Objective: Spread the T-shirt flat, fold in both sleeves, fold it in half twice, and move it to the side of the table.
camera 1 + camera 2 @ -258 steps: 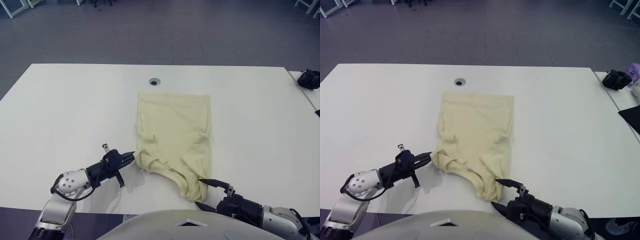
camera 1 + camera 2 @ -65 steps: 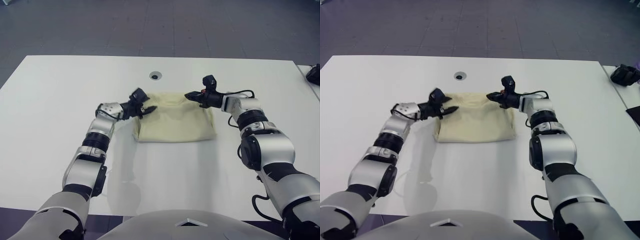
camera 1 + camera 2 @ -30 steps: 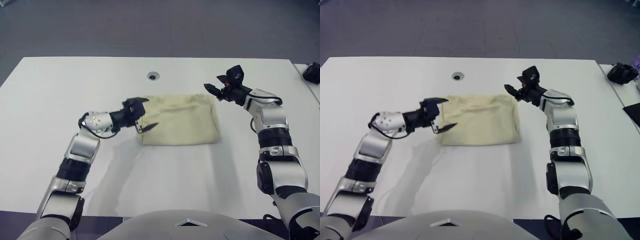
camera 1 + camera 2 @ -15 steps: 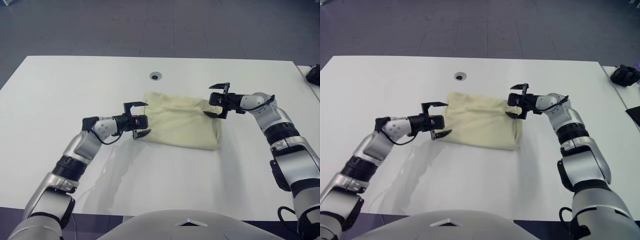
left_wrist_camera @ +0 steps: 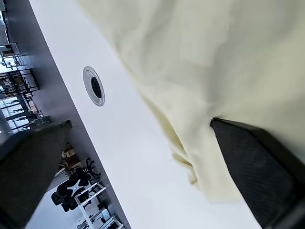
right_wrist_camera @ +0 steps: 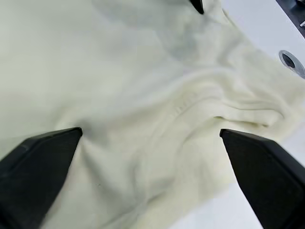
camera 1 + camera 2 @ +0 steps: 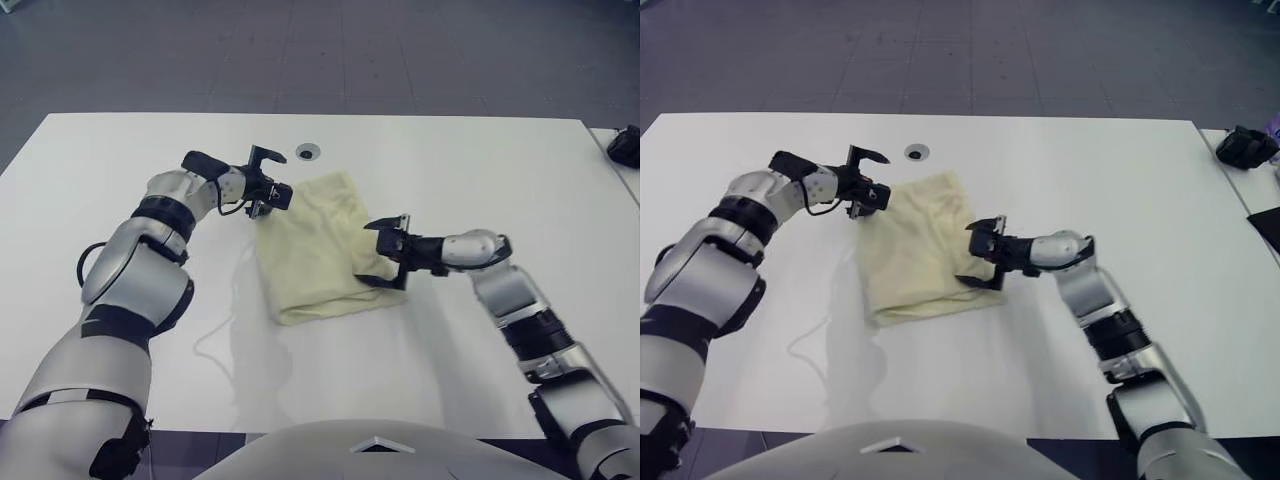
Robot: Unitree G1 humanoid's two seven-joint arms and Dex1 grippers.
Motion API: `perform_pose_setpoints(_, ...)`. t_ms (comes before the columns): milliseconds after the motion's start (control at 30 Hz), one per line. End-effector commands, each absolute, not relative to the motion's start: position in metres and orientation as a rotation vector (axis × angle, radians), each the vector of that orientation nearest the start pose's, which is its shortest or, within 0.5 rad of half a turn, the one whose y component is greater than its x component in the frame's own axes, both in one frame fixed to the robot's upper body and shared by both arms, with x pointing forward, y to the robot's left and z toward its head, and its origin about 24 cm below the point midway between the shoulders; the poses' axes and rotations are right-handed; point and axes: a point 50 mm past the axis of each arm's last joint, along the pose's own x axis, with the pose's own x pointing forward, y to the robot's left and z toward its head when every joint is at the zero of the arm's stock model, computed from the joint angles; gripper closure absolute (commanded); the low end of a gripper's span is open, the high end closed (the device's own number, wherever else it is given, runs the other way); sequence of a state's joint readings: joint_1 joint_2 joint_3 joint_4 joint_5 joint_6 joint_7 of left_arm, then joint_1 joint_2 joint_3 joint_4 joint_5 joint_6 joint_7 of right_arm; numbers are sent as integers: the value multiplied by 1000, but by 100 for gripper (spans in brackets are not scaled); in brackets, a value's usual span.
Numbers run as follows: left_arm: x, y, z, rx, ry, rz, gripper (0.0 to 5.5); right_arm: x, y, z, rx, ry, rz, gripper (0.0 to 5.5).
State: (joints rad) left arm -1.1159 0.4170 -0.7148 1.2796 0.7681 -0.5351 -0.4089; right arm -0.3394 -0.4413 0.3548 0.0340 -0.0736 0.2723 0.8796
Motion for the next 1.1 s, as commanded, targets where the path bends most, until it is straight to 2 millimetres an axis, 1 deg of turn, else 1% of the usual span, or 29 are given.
perform_pose_setpoints(33,387,139,85,1689,137,-961,10,278,-110,83,-457,243,1011,11)
perform_pose_setpoints(100,389,136,88,1675,106,-937,10,280,-116,94,-457,217,958,11)
perform_pose_setpoints(167,394,135,102,1661,36,-871,10,279,-127,111,-452,170,909,11)
perform_pose_setpoints(200,398,135,115,1646,-27,-820,10,276,-135,121,-470,130,885,11)
perform_pose_setpoints(233,402,136,131,1621,-101,-768,10,269,-144,128,-523,104,880,11)
perform_pose_setpoints(300,405,142,162,1543,-239,-689,10,252,-159,130,-658,93,909,11)
perform_pose_setpoints(333,403,147,174,1482,-294,-675,10,243,-164,129,-686,103,930,11)
perform_pose_setpoints(400,393,160,187,1377,-399,-698,10,228,-173,127,-712,109,957,11)
perform_pose_setpoints(433,384,169,187,1325,-440,-734,10,221,-180,127,-735,108,963,11)
perform_pose_setpoints(500,358,191,172,1245,-459,-825,10,210,-193,122,-803,130,978,11)
perform_pose_setpoints(600,305,226,138,1182,-352,-950,10,197,-205,114,-858,163,1040,11)
perform_pose_setpoints(700,260,247,112,1122,-224,-1029,10,184,-205,101,-877,184,1113,11)
perform_pose_setpoints(767,240,252,100,1103,-167,-1079,10,177,-204,91,-911,183,1154,11)
perform_pose_setpoints(833,228,254,93,1099,-128,-1123,10,172,-204,82,-939,183,1174,11)
perform_pose_setpoints(900,220,256,88,1108,-95,-1158,10,172,-205,73,-960,182,1175,11)
perform_pose_setpoints(1000,215,255,84,1111,-74,-1195,10,176,-205,64,-977,174,1164,11)
perform_pose_setpoints(1100,212,253,78,1106,-54,-1219,10,179,-200,57,-1009,139,1180,11)
